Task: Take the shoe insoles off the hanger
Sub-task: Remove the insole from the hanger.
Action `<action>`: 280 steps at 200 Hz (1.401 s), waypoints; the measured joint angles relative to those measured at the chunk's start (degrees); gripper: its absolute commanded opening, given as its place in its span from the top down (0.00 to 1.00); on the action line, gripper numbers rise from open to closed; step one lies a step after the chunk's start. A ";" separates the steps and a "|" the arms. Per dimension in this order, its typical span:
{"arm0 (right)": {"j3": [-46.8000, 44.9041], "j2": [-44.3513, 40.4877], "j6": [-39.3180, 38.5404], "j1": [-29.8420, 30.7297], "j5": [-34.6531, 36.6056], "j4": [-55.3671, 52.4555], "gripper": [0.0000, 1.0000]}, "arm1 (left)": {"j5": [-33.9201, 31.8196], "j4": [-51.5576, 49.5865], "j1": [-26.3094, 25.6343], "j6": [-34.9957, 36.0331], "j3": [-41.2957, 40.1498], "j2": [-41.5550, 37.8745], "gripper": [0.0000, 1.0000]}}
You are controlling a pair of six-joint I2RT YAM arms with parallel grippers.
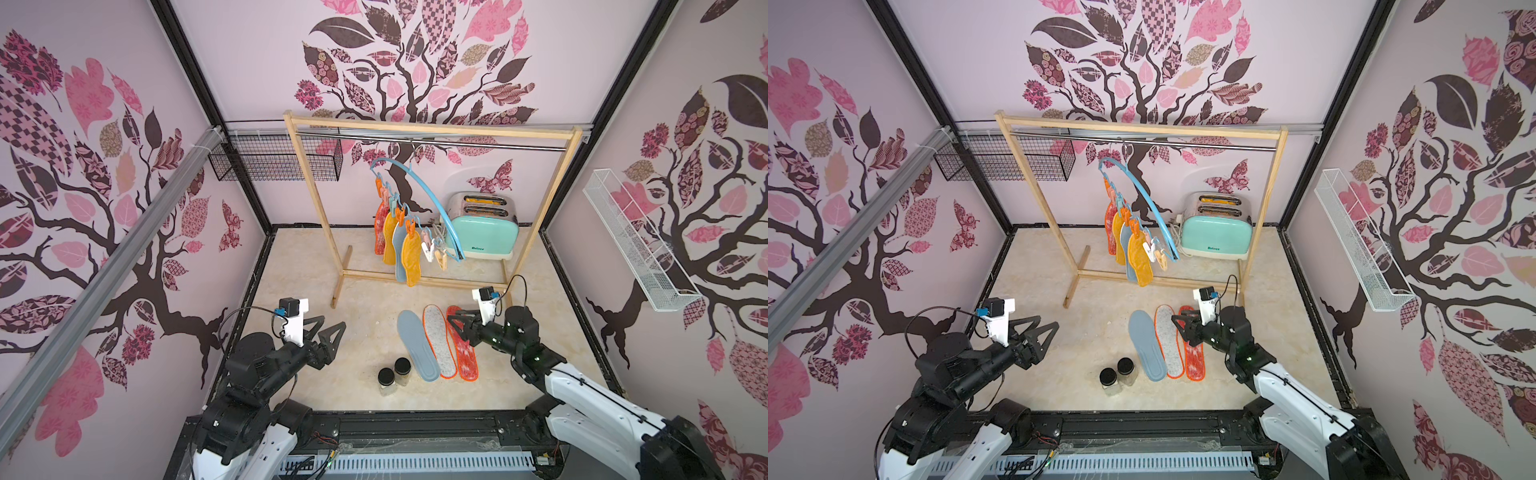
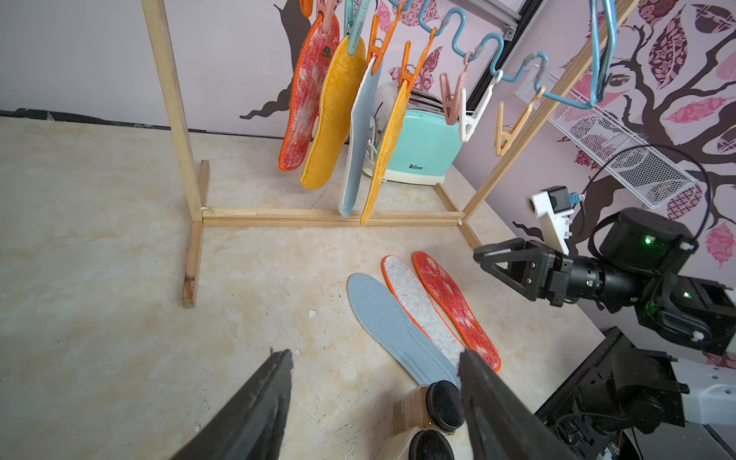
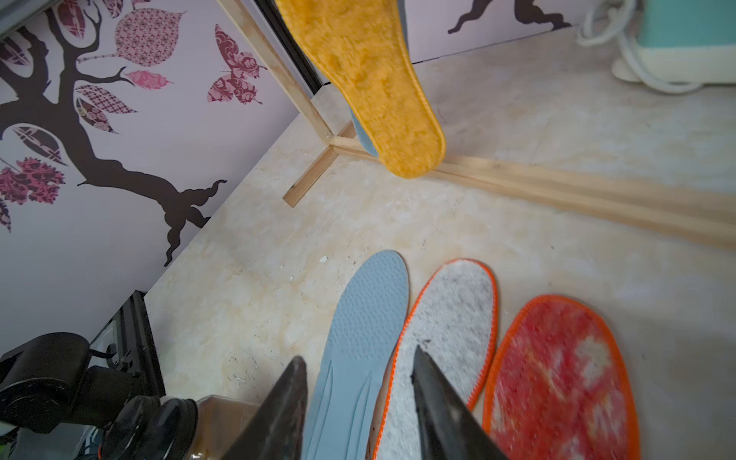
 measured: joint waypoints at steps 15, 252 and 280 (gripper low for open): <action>6.54 5.77 -1.92 0.00 -1.14 1.09 0.49 | 0.13 0.02 0.00 0.09 0.00 -0.11 0.30; 41.86 53.42 -10.29 -6.03 -26.14 20.44 0.37 | 2.93 0.00 -1.92 0.52 -0.09 3.26 0.30; 43.89 55.58 -11.19 -6.03 -27.74 20.50 0.37 | 3.08 0.02 -1.92 0.57 -0.09 3.32 0.30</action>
